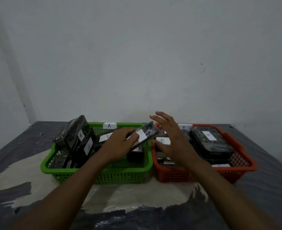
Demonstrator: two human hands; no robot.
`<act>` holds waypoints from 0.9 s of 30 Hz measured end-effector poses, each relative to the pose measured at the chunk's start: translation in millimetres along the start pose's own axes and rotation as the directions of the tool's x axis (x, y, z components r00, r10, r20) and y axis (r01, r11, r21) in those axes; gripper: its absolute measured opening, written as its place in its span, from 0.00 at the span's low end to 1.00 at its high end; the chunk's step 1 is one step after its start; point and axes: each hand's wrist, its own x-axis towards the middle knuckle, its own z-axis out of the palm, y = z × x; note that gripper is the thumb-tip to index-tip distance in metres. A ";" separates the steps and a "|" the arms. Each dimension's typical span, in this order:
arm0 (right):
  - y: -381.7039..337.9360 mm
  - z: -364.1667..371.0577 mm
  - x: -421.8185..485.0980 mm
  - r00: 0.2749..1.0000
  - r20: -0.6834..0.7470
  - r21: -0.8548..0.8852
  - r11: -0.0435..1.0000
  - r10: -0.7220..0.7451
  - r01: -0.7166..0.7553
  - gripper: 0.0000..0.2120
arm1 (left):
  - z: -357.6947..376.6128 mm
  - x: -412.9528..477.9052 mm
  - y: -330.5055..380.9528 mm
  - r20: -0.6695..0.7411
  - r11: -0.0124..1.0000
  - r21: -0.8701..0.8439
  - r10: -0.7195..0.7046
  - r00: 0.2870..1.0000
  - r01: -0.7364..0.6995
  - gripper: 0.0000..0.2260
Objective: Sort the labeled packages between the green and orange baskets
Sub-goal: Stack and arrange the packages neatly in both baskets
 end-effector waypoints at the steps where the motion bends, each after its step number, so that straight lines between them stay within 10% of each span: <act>1: 5.8 -13.5 0.4 0.998 0.069 -0.051 0.999 0.001 0.002 0.31 | 2.7 3.1 5.4 0.034 1.000 0.005 0.027 0.999 -0.027 0.18; 6: 31.8 -68.4 -5.8 0.977 0.213 -0.206 0.978 0.018 0.027 0.22 | 27.4 24.1 24.6 0.160 0.995 -0.037 0.098 0.982 -0.093 0.13; 11: 58.7 -107.1 -26.8 0.908 0.267 -0.331 0.916 0.322 -0.227 0.22 | 48.2 35.0 27.4 0.271 0.954 0.129 0.227 0.935 -0.270 0.28; 19: 83.0 -100.7 -46.5 0.686 0.485 -0.391 0.836 0.542 -0.385 0.21 | 79.4 49.5 57.3 0.546 0.815 0.438 0.094 0.832 -0.379 0.25; 27: 85.7 -93.6 -43.4 0.656 0.497 -0.387 0.822 0.568 -0.417 0.19 | 83.5 53.2 69.6 0.582 0.742 0.544 0.003 0.813 -0.392 0.20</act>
